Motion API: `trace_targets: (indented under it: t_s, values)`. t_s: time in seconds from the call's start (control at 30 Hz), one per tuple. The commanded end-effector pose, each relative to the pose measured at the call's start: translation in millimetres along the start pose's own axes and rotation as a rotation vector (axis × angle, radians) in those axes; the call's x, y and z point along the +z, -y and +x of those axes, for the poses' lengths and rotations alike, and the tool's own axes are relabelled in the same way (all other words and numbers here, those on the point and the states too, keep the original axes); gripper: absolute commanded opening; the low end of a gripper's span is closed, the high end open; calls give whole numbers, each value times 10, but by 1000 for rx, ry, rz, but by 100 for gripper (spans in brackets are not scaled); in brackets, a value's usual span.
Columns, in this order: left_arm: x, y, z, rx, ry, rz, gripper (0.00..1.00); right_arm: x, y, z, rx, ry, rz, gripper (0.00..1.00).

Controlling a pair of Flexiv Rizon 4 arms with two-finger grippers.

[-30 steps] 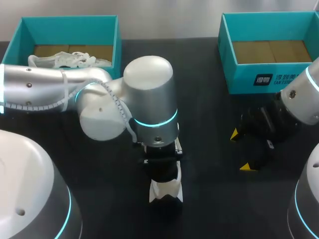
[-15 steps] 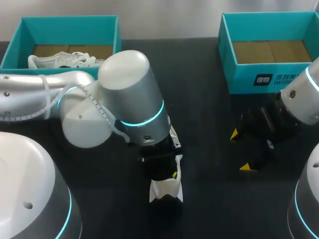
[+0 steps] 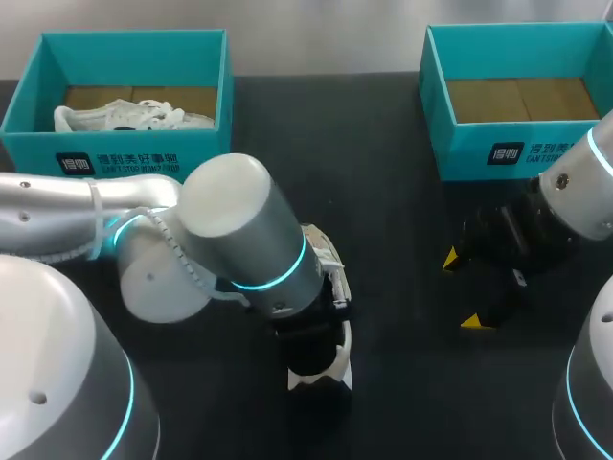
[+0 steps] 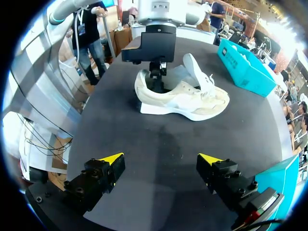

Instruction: Take the shoe out of the shoebox, open the shoe tongue, remove and reinsert the insole, then place the shoe into the shoebox

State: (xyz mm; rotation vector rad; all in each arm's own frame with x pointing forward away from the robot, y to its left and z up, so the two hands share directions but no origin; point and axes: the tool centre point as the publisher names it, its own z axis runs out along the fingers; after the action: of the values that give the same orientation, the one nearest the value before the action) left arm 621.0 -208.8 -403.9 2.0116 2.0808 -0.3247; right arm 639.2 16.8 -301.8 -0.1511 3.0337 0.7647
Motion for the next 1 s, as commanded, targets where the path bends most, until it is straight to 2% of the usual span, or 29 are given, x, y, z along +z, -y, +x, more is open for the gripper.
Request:
trace_targets:
  t_s: [0.03,0.2,0.3,0.37,0.57,0.67,0.77,1.0]
  values:
    - [118,-118,-1,-7,-50,-31,0,7,-3,6,-1,2,2,100]
    - [0,-245,72,-21,-64,-54,0,7,-3,6,-1,2,2,100]
    - [-116,-285,75,-30,-51,-36,0,7,-3,6,-1,2,2,100]
    - [-221,-280,65,-26,-31,13,0,7,-3,6,-1,2,2,100]
    - [-409,-236,-12,-20,-59,94,0,7,-3,6,-1,2,2,100]
    - [-429,-195,-40,24,-160,165,0,7,-3,6,-1,2,2,100]
    - [-365,-115,-32,65,-250,164,0,7,-3,6,-1,2,2,100]
    - [-309,-83,44,97,-385,84,0,7,-3,6,-1,2,2,100]
